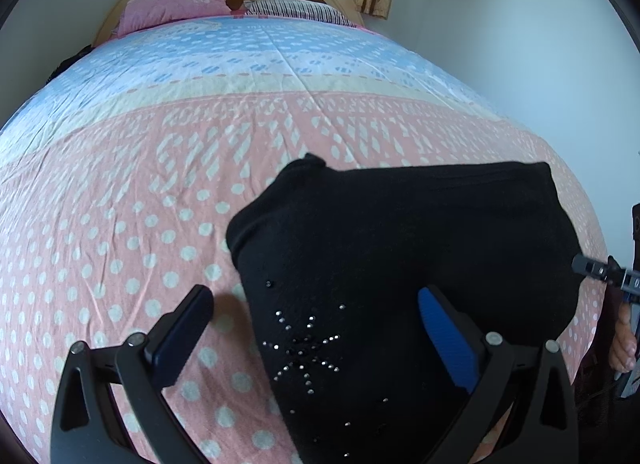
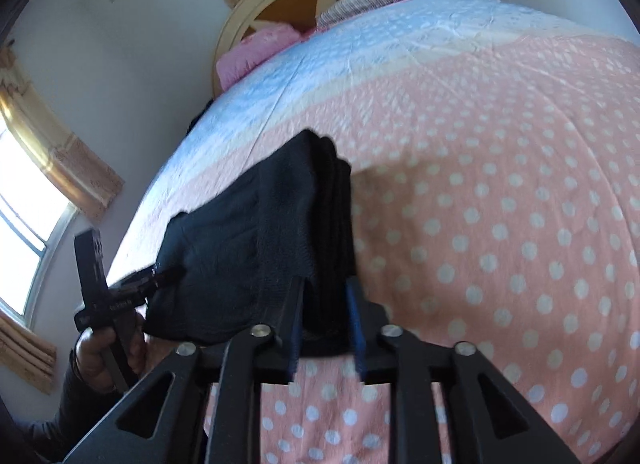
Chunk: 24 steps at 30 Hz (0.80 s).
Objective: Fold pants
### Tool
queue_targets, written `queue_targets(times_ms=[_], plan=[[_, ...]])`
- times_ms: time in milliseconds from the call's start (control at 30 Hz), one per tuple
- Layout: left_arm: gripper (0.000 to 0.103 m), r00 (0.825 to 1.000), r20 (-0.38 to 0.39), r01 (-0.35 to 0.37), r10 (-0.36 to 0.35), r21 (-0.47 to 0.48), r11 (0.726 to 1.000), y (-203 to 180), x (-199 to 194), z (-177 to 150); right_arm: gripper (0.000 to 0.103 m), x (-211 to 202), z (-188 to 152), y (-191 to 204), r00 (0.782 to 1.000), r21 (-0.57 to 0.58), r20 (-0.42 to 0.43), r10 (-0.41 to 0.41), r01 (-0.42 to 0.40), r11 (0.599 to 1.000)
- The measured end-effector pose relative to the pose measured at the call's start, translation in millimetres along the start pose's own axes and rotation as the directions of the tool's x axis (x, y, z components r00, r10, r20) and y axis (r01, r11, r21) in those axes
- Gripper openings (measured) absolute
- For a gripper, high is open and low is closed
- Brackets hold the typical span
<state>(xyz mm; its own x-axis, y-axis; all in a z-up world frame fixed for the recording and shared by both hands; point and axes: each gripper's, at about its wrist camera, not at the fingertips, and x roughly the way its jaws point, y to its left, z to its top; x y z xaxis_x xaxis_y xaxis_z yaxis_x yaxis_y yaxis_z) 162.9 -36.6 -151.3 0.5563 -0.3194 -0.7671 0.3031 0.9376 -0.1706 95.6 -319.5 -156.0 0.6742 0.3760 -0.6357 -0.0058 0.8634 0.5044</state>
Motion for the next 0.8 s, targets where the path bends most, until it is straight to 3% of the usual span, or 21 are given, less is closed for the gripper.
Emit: queue_targets(times_ms=[33,233,433,700,800], plan=[[0.103,1.0,-0.003,0.005,-0.005,0.008,1.0,-1,1,0,0.058,-2,3,-2,1.0,-0.002,0.023,-0.017,0.017,1.0],[0.103,0.999,-0.031,0.024,-0.024,0.007,1.0,0,8,5,0.057,30,27,-13,0.998,0.065,-0.037,0.053,-0.05,0.997],[0.103,0.999,-0.038,0.013,-0.013,0.016,1.0,-3,11,6,0.035,46,27,-16,0.984,0.118,-0.082,0.161,-0.151,0.982],[0.102,0.999,-0.032,0.028,-0.027,0.027,0.999,-2,13,7,0.03,44,21,-2,0.994,0.061,-0.052,0.1,-0.097,0.993],[0.09,0.999,-0.018,0.045,-0.044,0.055,0.997,-5,8,5,0.028,39,18,13,0.999,-0.001,-0.037,0.038,-0.038,0.999]])
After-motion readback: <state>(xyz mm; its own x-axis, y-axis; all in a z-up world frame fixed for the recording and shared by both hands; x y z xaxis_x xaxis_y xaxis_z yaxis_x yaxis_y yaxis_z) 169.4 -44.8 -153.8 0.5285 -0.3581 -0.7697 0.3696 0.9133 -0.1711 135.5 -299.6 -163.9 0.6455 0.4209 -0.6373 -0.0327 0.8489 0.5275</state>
